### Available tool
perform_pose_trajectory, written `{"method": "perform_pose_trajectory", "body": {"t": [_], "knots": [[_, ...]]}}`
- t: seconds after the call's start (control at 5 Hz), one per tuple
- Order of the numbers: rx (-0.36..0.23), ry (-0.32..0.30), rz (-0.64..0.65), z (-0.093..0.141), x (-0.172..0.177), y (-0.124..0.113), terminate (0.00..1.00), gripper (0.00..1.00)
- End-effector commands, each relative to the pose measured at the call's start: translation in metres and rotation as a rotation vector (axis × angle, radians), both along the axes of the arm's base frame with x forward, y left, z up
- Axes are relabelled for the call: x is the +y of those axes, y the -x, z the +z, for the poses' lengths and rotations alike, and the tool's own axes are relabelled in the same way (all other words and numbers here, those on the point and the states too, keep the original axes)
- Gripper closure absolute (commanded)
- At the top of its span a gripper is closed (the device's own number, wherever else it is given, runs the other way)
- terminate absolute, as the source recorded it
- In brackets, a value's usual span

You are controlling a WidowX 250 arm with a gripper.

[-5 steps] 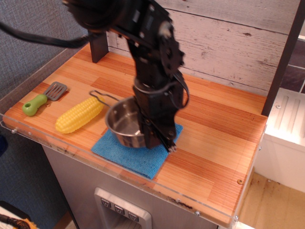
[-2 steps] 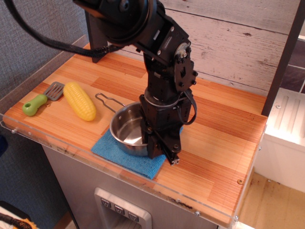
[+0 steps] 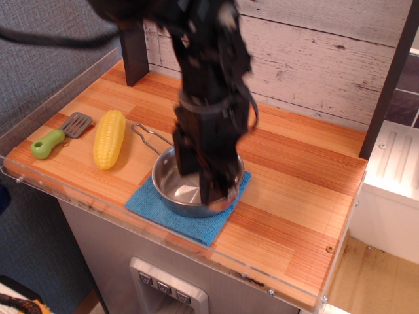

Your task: Put vessel on the blue cloth

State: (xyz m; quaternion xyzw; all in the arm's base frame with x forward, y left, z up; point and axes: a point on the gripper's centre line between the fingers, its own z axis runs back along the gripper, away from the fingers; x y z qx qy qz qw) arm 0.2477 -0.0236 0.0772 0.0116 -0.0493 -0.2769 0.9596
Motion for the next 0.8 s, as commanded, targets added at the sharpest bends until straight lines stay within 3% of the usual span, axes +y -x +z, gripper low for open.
{"method": "perform_pose_trajectory", "body": {"t": [0.0,0.2,0.4,0.6], "knots": [[-0.088,0.052,0.228,0.046,0.027,-0.027,0.00,0.00],[-0.071,0.044,0.272,0.044,0.036,-0.027,0.00,0.00],[-0.014,-0.001,0.273,0.042,0.042,-0.026,0.00,0.00],[-0.014,-0.001,0.273,0.042,0.042,-0.026,0.00,0.00]]}}
